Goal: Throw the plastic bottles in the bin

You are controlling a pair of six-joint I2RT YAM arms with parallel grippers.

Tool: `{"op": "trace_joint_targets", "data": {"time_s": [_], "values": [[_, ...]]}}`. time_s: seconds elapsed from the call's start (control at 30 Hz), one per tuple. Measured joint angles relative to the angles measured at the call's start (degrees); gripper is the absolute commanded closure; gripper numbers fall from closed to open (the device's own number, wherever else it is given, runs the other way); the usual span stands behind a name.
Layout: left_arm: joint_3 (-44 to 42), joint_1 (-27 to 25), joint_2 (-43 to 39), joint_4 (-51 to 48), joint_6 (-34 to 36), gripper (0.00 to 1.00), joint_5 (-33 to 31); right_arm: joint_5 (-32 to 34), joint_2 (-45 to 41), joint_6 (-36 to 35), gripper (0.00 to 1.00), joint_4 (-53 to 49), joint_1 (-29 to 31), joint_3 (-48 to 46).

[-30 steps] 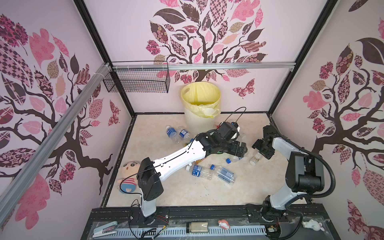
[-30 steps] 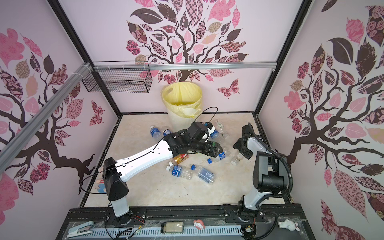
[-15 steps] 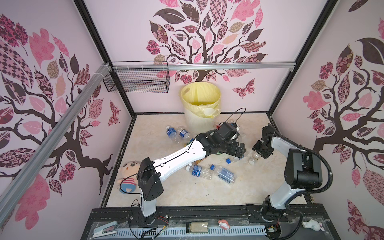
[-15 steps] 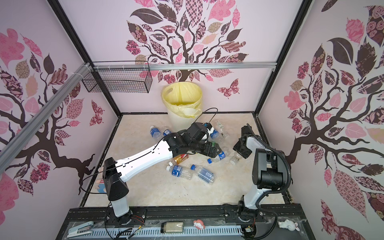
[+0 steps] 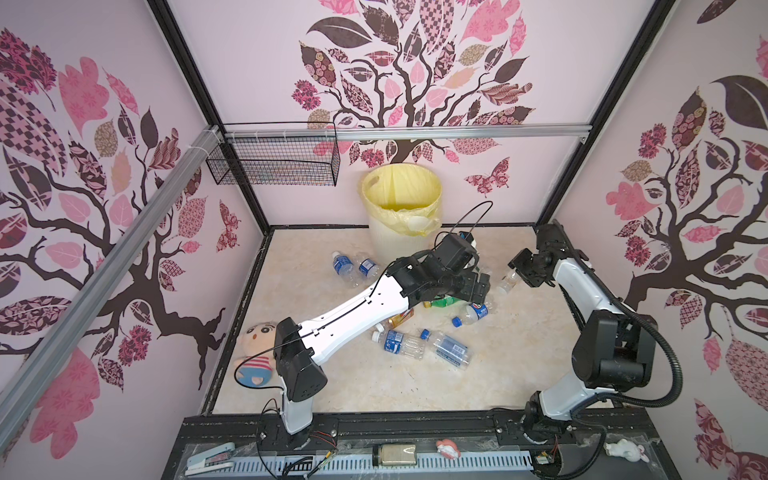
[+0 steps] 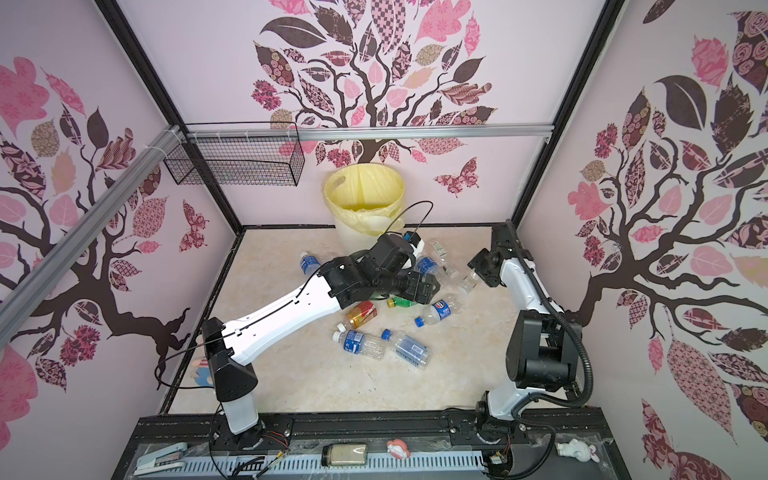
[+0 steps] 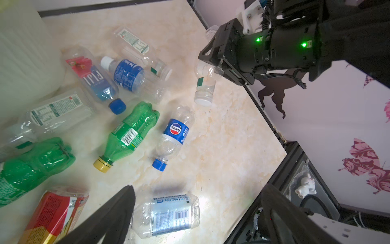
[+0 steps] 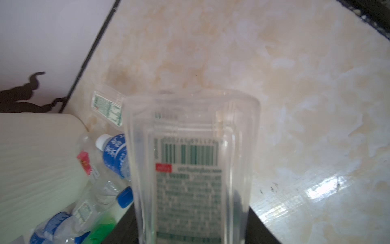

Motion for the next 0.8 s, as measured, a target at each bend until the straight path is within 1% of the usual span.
{"op": "trace_joint_targets", "data": {"time_s": [0.13,0.27,0.47,0.63,0.8], "values": [[3.6,0.5,0.4,-1.2,0.1,0.03,-1.1,-2.3,-1.1,2.4,0.47,0.8,1.0,4.8],[9.4,1.7,2.2,-4.0,0.2,0.03,-1.9,-3.6,-1.2,4.4,0.47,1.5,2.6,10.2],[16.4,6.1,3.8,-8.6,0.2,0.03,-2.8,-3.8,-0.8,5.4,0.48,1.3,6.1,20.0],[18.4,9.6,3.4,-9.6,1.1,0.03,-4.6,-3.8,1.8,5.4,0.49,1.1,9.6,30.4],[18.5,11.0,3.1,-9.8,2.1,0.03,-5.8,-3.5,5.6,4.9,0.5,0.3,13.5,38.4]]}}
